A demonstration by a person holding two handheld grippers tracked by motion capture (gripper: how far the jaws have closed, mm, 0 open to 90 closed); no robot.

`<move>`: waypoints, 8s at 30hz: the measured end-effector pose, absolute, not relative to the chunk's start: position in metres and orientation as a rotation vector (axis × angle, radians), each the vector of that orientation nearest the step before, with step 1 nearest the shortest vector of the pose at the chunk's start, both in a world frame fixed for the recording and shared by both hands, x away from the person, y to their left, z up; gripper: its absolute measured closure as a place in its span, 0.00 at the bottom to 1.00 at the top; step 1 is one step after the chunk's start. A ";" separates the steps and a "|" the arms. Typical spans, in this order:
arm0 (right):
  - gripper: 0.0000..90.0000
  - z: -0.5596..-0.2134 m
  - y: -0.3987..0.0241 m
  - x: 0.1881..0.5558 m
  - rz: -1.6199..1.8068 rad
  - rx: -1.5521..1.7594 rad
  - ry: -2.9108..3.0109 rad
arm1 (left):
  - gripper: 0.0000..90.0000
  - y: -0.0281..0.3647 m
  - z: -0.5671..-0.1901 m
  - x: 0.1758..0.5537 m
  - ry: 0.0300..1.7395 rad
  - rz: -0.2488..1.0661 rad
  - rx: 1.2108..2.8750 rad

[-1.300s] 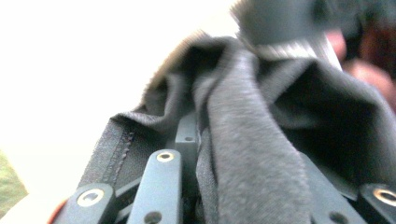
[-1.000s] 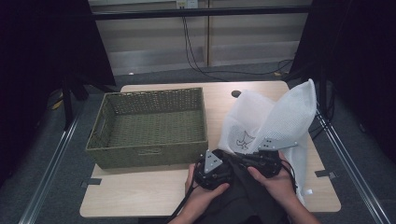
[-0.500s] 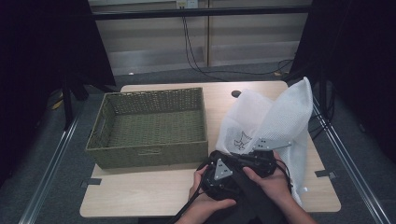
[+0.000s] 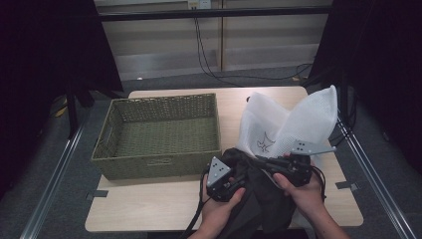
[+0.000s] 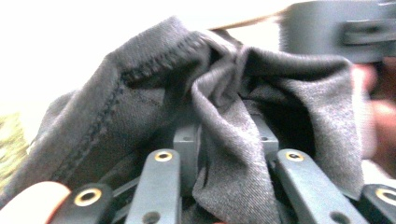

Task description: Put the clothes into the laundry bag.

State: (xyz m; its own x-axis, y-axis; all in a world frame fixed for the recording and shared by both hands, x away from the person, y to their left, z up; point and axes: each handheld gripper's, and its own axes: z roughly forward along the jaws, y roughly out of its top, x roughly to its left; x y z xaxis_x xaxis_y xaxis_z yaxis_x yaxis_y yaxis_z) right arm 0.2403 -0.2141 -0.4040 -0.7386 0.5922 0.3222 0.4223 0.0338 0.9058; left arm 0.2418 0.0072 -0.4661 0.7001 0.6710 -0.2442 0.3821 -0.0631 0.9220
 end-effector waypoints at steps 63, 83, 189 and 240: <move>0.61 -0.433 -0.228 0.220 1.456 1.092 2.209 | 0.05 0.030 -0.474 0.247 0.662 0.060 2.076; 0.98 -0.451 -0.244 0.232 1.621 1.143 2.229 | 0.09 -0.034 -0.489 0.237 0.590 0.194 2.174; 0.46 -0.487 -0.250 0.261 0.984 1.359 1.979 | 0.36 0.037 -0.503 0.273 0.782 0.183 2.033; 0.29 -0.497 -0.174 0.198 0.828 1.313 2.016 | 0.94 0.009 -0.472 0.278 0.572 0.351 1.977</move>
